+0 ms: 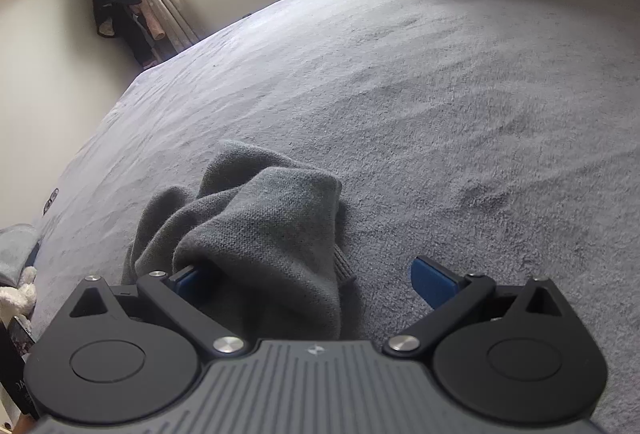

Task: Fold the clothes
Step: 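Approach the crumpled grey T-shirt with both grippers open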

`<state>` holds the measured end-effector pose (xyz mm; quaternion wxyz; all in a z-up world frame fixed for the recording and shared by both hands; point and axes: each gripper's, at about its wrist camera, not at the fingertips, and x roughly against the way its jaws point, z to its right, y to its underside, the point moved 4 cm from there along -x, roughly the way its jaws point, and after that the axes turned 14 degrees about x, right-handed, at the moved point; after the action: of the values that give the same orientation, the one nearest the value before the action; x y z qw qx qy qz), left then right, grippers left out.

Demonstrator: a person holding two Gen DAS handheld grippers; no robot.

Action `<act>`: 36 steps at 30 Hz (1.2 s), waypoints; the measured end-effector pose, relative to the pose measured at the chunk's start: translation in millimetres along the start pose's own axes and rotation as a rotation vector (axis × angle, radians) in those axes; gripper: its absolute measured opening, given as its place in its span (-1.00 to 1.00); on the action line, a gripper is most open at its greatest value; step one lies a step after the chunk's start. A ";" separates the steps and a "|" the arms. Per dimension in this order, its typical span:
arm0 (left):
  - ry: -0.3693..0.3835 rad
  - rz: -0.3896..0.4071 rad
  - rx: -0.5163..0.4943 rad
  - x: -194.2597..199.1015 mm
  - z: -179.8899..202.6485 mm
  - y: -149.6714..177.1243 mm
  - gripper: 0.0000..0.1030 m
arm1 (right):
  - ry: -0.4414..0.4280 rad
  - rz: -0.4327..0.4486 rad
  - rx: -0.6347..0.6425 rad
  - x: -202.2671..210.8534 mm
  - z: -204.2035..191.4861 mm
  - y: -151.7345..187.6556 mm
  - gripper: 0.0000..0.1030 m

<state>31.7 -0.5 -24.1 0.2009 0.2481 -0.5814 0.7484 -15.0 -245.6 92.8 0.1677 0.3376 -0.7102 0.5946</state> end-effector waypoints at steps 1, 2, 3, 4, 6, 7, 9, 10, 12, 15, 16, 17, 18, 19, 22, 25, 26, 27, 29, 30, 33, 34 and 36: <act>0.001 0.000 0.001 0.4 0.1 0.0 1.00 | 0.015 0.016 0.031 4.5 -2.0 -1.8 1.00; 0.001 -0.001 0.001 0.8 0.1 0.0 1.00 | 0.030 0.032 0.062 9.1 -4.0 -3.6 1.00; 0.002 -0.001 0.002 1.3 0.2 0.0 1.00 | 0.045 0.048 0.093 13.6 -6.0 -5.4 1.00; 0.003 -0.001 0.002 1.7 0.3 0.0 1.00 | 0.068 0.045 0.130 20.5 -9.4 -10.5 1.00; 0.004 -0.002 0.004 2.5 0.4 0.0 1.00 | 0.131 0.067 0.242 27.7 -17.4 -17.9 1.00; 0.005 -0.002 0.004 3.0 0.5 0.0 1.00 | 0.163 0.081 0.300 30.8 -21.5 -21.3 1.00; 0.006 -0.003 0.006 3.8 0.6 0.1 1.00 | 0.223 0.131 0.382 40.4 -33.5 -18.4 1.00; 0.007 -0.003 0.006 4.2 0.7 0.1 1.00 | 0.244 0.147 0.411 43.2 -38.2 -17.6 1.00; 0.008 -0.008 0.002 5.9 2.1 0.3 1.00 | 0.279 0.171 0.460 47.4 -46.8 -17.0 1.00; 0.011 -0.022 -0.005 8.3 4.0 0.0 1.00 | 0.317 0.203 0.525 53.5 -57.2 -16.6 1.00; 0.013 -0.032 -0.006 8.4 3.7 -1.1 1.00 | 0.314 0.206 0.536 55.1 -59.9 -16.3 1.00; 0.016 -0.041 -0.003 9.0 3.1 -2.1 1.00 | 0.304 0.207 0.546 56.5 -62.0 -14.9 1.00; 0.020 -0.043 0.000 10.3 2.2 -2.3 1.00 | 0.288 0.203 0.555 58.2 -63.5 -13.6 1.00; 0.023 -0.042 0.002 11.8 1.3 -2.0 1.00 | 0.272 0.197 0.565 59.4 -65.4 -12.0 1.00; 0.025 -0.038 -0.028 19.8 3.6 1.2 1.00 | 0.196 0.170 0.601 59.3 -75.8 -0.3 1.00; 0.046 -0.049 -0.072 31.9 6.5 -0.6 1.00 | 0.122 0.158 0.642 59.3 -92.0 12.5 1.00; 0.052 -0.044 -0.079 36.9 6.3 -3.6 1.00 | 0.073 0.170 0.650 61.8 -98.1 17.0 1.00; 0.056 -0.030 -0.077 42.6 4.6 -8.9 1.00 | 0.007 0.175 0.663 64.6 -106.2 22.0 1.00; 0.070 -0.007 -0.066 51.4 -1.8 -18.9 1.00 | -0.117 0.168 0.704 68.6 -124.2 32.8 1.00; 0.073 -0.006 -0.063 53.5 -5.5 -22.4 1.00 | -0.161 0.150 0.747 67.5 -134.8 41.3 1.00; 0.072 -0.018 -0.065 54.4 -12.0 -25.9 0.99 | -0.221 0.074 0.893 57.2 -160.7 70.3 0.96; 0.071 -0.022 -0.069 53.9 -13.1 -25.7 1.00 | -0.226 0.044 0.922 51.8 -165.1 78.0 0.82; 0.067 -0.030 -0.093 52.9 -13.8 -23.9 0.99 | -0.217 -0.036 0.960 39.2 -168.1 89.7 0.30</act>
<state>1.8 19.3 23.6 0.2427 0.2222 -0.6046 0.7254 -131.4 -89.8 92.1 -0.0715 0.4490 -0.3636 0.8131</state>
